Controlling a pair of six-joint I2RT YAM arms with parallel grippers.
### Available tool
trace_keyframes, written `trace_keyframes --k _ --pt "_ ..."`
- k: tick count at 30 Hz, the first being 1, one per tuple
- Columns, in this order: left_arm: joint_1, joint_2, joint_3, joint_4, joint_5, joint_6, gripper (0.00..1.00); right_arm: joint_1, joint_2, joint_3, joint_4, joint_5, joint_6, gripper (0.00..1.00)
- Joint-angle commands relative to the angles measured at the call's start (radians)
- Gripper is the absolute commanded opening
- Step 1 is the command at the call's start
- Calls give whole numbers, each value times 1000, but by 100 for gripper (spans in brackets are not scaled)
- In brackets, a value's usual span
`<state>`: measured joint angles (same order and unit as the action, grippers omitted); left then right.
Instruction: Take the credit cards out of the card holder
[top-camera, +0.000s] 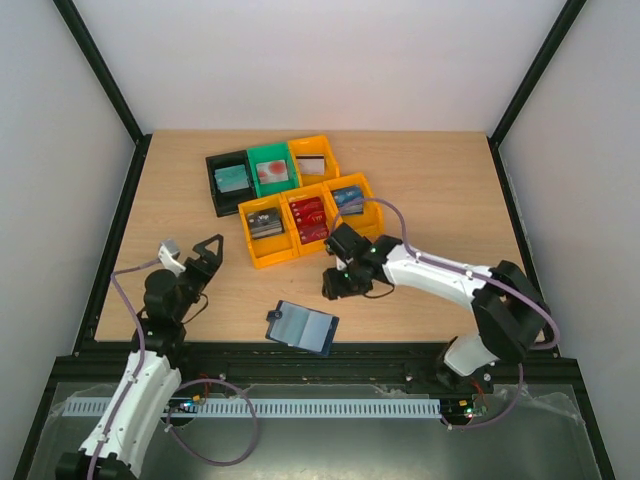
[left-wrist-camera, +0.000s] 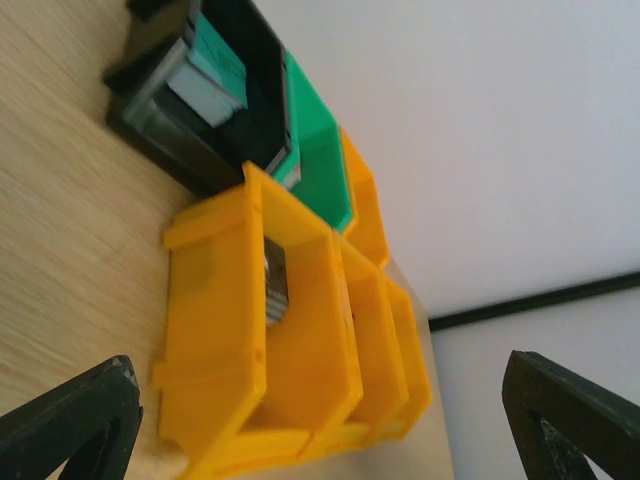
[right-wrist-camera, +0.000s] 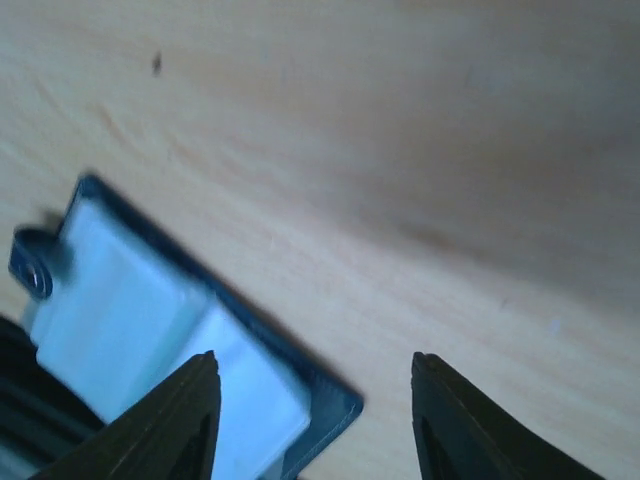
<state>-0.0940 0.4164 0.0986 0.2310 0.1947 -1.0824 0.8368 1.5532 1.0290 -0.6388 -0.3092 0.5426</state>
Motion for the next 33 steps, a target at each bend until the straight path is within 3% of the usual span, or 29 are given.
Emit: trace_keyframes --k 1,8,15,22,25,27,31,33 --pt "-78 -20 7 -73 46 -9 100 58 -106 -164 132 -107 188 53" --pt "-219 46 4 -133 27 -22 99 135 -183 -372 459 -248 360 55" --pt "-301 156 -5 -118 -5 -51 99 179 -141 -414 505 -244 367 55" --pt "-306 181 -2 -118 -5 -46 99 183 -101 -452 503 -219 343 56" --pt "-309 176 -1 -103 4 -41 99 184 -85 -438 579 -193 349 54" --pt "-309 172 -1 -91 5 -39 100 182 -56 -415 638 -183 355 43" --pt "-300 171 6 -53 12 -27 99 127 16 -374 684 -169 336 3" --pt "-282 174 9 -35 21 -19 99 61 32 -370 686 -191 311 2"
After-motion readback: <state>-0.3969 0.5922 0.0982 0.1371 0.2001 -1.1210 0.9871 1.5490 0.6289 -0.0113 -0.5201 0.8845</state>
